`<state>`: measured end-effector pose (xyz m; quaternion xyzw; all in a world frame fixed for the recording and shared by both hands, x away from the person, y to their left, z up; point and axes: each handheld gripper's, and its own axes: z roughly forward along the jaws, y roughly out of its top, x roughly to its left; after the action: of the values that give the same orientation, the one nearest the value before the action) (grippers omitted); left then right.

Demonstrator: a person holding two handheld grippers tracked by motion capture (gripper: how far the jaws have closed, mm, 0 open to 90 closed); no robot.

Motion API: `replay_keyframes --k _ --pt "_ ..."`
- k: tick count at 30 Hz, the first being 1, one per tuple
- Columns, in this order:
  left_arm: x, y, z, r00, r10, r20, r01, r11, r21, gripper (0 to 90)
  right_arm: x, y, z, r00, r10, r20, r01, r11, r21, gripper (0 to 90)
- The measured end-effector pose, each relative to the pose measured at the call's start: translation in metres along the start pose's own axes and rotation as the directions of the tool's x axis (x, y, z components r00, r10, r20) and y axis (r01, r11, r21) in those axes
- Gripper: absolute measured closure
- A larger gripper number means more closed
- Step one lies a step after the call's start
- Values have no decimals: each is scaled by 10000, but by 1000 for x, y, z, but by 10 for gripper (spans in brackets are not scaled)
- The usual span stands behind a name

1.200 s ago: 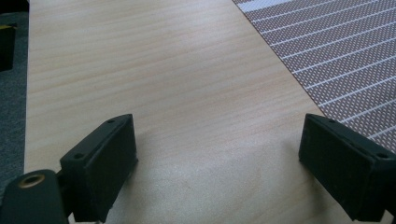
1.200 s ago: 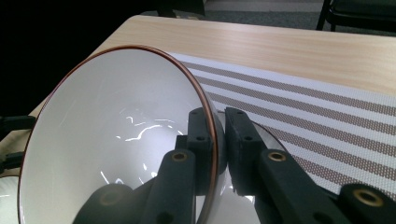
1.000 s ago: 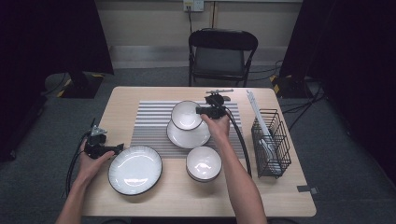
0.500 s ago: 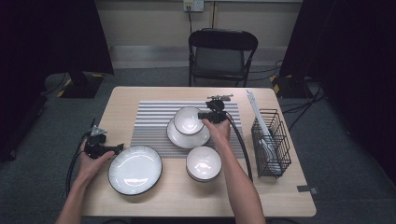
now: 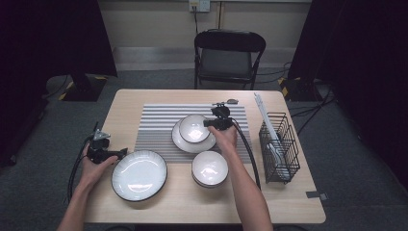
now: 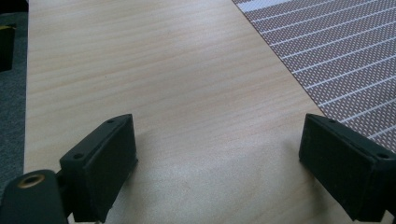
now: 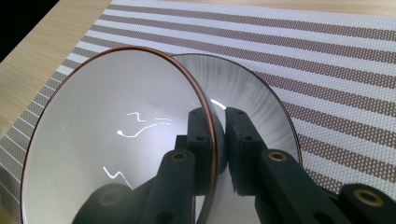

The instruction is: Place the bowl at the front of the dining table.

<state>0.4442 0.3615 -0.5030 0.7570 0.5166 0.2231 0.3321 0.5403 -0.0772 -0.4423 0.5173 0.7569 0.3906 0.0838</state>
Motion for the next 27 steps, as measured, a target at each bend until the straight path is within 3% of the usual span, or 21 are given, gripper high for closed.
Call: replay_keyframes --k 8,27 --pt "0 0 0 10000 11 1 -11 10000 5 106 -5 0 2 9998 157 -108 -157 9999 31 807" --pt "0 0 0 10000 44 -1 -44 10000 11 105 -4 -2 4 10000 36 72 -37 9998 198 816"
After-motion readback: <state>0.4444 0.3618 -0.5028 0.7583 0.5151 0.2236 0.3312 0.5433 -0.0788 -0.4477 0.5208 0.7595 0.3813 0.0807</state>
